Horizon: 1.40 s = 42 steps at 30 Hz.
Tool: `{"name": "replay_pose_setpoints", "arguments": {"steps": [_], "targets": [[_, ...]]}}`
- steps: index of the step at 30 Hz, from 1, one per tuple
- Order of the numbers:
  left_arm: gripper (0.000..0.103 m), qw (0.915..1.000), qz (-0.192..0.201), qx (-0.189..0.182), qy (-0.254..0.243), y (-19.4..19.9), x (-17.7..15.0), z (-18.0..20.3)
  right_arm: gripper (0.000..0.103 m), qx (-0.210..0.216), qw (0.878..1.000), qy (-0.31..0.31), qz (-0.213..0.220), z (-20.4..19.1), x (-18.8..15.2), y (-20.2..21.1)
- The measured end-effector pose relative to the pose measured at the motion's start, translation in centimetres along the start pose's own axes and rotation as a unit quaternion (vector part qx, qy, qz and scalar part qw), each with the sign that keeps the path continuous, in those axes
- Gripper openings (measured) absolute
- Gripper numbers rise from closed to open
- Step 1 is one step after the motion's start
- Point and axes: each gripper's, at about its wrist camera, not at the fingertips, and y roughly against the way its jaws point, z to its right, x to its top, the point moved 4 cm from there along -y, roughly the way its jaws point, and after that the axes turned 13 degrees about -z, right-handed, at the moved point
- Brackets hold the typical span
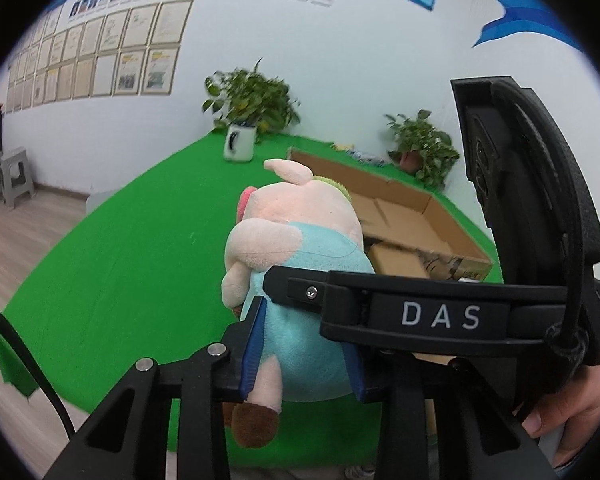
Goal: Organize objects
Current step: 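Carry the plush pig with the right gripper and lower it into the open box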
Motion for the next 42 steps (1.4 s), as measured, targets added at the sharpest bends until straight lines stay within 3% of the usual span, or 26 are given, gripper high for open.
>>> {"name": "replay_pose_setpoints", "arguments": {"steps": [6,12,15,20,22,23,31,35,42], "targets": [[0.034,0.9957,0.056,-0.044,-0.06,0.5,6.2,4.9,0.072,-0.051,0.995,-0.003,0.085,3.3,3.9,11.1],[0.034,0.9841,0.116,-0.075,-0.111,1.4,12.8,9.3,0.072,-0.084,0.984,-0.002,0.16,6.3,8.5,23.3],[0.034,0.9823,0.121,-0.084,-0.116,0.8,15.2,9.6,0.072,-0.094,0.981,-0.004,0.167,7.5,11.1,26.1],[0.034,0.9827,0.114,-0.091,-0.114,-1.0,17.2,9.0,0.072,-0.109,0.981,0.003,0.158,8.5,16.3,27.0],[0.034,0.9838,0.107,-0.093,-0.11,-1.4,17.1,8.7,0.072,-0.109,0.983,-0.001,0.149,9.3,18.6,25.7],[0.034,0.9847,0.101,-0.092,-0.108,-1.9,17.1,8.4,0.072,-0.109,0.984,-0.002,0.144,9.0,20.6,22.5],[0.034,0.9942,0.028,-0.074,-0.073,-8.7,17.5,5.1,0.072,-0.086,0.993,-0.027,0.07,14.7,23.9,11.2],[0.034,0.9961,-0.017,-0.068,-0.055,-12.2,16.7,3.4,0.072,-0.073,0.996,-0.043,0.028,18.5,24.7,5.4],[0.034,0.9938,-0.09,-0.06,-0.028,-17.6,14.7,1.3,0.072,-0.037,0.994,-0.089,-0.042,24.5,22.4,-4.9]]}}
